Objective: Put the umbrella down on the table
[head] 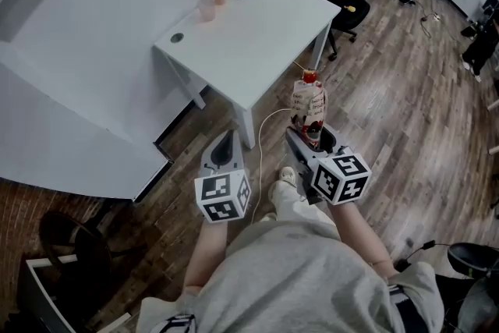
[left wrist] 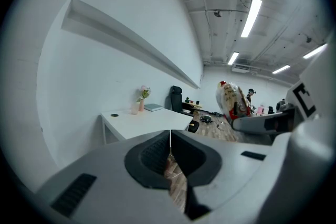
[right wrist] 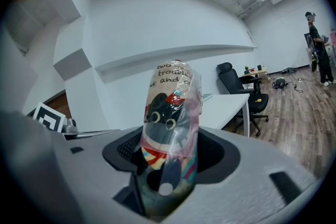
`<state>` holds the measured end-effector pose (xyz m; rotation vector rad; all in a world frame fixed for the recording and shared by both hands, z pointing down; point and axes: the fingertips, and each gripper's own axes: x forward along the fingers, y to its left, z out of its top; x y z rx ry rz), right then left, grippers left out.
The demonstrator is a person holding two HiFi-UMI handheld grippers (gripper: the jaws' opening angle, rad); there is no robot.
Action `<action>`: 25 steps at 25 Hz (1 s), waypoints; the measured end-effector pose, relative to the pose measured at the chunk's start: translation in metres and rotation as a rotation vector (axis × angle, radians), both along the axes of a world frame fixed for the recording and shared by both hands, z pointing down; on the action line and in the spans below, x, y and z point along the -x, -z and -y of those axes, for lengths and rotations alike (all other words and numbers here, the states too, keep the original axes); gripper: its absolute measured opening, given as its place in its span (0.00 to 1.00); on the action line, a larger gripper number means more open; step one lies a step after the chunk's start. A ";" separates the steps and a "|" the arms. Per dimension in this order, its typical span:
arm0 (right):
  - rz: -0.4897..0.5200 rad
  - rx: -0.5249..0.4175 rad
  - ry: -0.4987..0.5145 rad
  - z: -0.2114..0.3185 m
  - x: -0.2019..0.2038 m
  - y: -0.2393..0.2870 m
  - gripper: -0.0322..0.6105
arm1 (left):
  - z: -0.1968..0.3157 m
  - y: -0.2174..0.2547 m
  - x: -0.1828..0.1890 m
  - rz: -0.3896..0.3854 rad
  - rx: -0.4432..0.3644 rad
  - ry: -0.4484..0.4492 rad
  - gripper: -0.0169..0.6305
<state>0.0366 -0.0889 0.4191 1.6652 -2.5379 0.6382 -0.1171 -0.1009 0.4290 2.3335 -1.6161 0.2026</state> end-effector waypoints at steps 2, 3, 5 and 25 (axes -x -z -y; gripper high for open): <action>0.004 0.002 0.005 0.012 0.002 -0.003 0.48 | 0.009 -0.004 0.002 0.003 0.004 0.006 0.04; 0.005 0.002 0.008 0.019 0.002 -0.005 0.48 | 0.015 -0.006 0.004 0.003 0.006 0.012 0.04; 0.005 0.000 0.019 0.034 0.004 -0.007 0.48 | 0.028 -0.010 0.007 0.003 0.008 0.026 0.04; -0.030 0.003 0.143 0.222 -0.006 -0.006 0.48 | 0.188 0.002 0.000 -0.004 0.001 0.153 0.04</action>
